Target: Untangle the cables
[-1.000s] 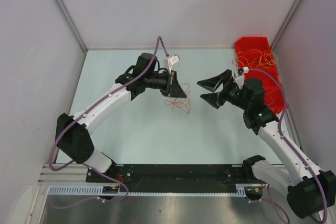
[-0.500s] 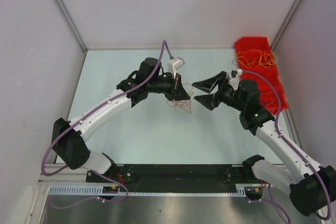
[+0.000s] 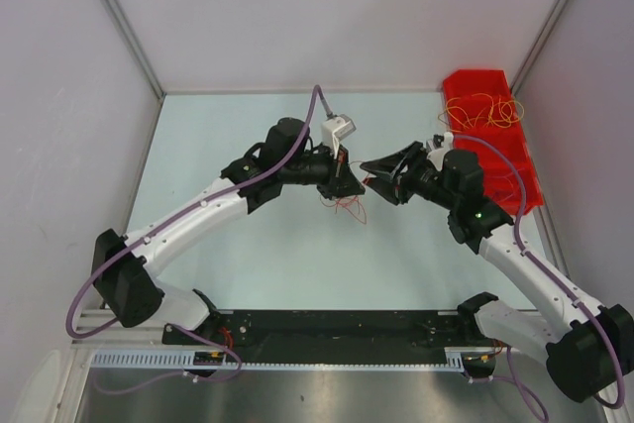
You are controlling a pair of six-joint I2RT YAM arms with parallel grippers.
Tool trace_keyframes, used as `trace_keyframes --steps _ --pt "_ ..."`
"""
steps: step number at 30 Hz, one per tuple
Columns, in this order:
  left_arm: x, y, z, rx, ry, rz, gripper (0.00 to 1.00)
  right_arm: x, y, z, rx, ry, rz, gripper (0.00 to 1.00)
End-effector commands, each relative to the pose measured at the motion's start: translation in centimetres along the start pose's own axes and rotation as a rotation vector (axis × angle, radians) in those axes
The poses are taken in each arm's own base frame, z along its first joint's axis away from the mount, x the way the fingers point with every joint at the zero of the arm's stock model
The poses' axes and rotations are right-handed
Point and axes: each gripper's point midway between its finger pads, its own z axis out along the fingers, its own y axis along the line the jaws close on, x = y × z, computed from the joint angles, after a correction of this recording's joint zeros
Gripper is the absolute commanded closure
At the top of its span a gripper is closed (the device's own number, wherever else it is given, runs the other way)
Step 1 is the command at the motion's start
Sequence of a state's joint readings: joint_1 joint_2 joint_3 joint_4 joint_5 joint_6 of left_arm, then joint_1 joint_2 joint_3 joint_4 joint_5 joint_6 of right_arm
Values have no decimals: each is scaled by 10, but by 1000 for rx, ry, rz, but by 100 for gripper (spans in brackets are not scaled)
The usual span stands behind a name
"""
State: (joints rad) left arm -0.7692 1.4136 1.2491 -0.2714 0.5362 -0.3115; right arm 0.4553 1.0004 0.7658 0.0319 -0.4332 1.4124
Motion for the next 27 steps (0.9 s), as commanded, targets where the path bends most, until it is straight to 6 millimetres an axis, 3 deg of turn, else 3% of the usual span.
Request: trace_keyframes --steps 1,4,6,10,12,14,15,16,20,21,24,25,27 --pt "-17 -11 -7 9 -71 79 100 -1 1 0 -5 -13 -24 49" --pt "-17 -13 -5 14 -72 84 100 2 0 1 -3 -9 -31 57" --pt "-17 -13 -5 12 -73 84 100 3 1 2 -9 -5 -35 67" --pt "-16 -13 -4 8 -70 86 100 3 3 2 -16 -7 -39 99" --pt "-17 -8 -5 -27 -75 74 99 2 3 2 -18 -12 -44 100" --pt "-18 -5 -7 -57 -73 64 54 2 6 0 -27 -18 -54 100" --pt "-19 -2 -13 -91 -78 51 37 0 7 0 -30 -29 -57 100" --pt "-19 -2 -17 -106 -83 48 2 -1 9 -1 -38 -33 -63 100" --pt "-18 8 -48 -237 -126 44 0 -6 15 -3 -57 -50 -83 100" --pt "-18 12 -63 -297 -155 47 0 -8 17 -3 -59 -55 -97 100" --pt "-2 25 -88 -410 -148 27 0 -14 24 -3 -59 -72 -138 100" --pt "-6 29 -106 -475 -192 30 0 -16 24 -3 -45 -76 -148 100" --pt "11 41 -124 -566 -166 6 0 -22 31 -3 -46 -102 -176 100"
